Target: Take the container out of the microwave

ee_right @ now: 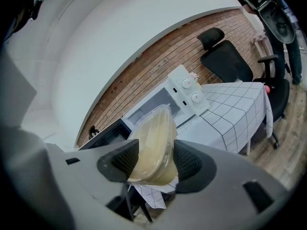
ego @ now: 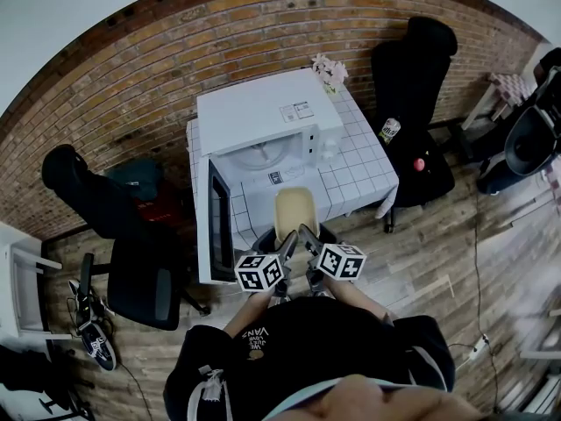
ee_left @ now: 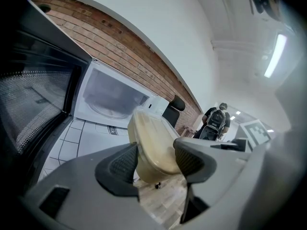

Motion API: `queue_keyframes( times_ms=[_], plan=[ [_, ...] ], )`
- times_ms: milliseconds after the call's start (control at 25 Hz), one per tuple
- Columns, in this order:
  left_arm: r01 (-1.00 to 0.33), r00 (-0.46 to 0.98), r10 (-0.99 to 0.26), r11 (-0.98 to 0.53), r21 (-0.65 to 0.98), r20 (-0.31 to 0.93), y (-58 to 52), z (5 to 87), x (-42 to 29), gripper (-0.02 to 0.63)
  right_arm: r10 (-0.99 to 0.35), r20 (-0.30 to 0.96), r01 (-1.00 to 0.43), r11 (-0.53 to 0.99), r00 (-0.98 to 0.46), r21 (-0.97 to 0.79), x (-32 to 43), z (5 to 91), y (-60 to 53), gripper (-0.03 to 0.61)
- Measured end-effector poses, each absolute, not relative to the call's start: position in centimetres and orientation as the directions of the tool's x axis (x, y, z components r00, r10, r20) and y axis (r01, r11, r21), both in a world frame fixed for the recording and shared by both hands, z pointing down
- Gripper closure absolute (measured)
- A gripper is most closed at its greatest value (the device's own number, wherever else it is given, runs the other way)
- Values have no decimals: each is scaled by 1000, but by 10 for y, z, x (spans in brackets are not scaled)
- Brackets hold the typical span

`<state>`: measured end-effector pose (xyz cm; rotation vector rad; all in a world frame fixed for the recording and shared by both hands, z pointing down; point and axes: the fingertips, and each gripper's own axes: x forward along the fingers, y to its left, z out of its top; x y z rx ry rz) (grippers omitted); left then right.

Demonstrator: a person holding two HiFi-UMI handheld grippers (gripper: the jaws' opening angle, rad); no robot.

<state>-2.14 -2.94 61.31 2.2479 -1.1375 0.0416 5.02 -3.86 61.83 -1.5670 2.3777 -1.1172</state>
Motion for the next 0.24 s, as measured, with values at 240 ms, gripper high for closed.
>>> queue_keyframes(
  times_ms=[240],
  plan=[
    [-740,630,-721,-444,506,289,-29,613,-22,364,-827,307,-765,209,-471,-609,50,618,-39,356]
  ],
)
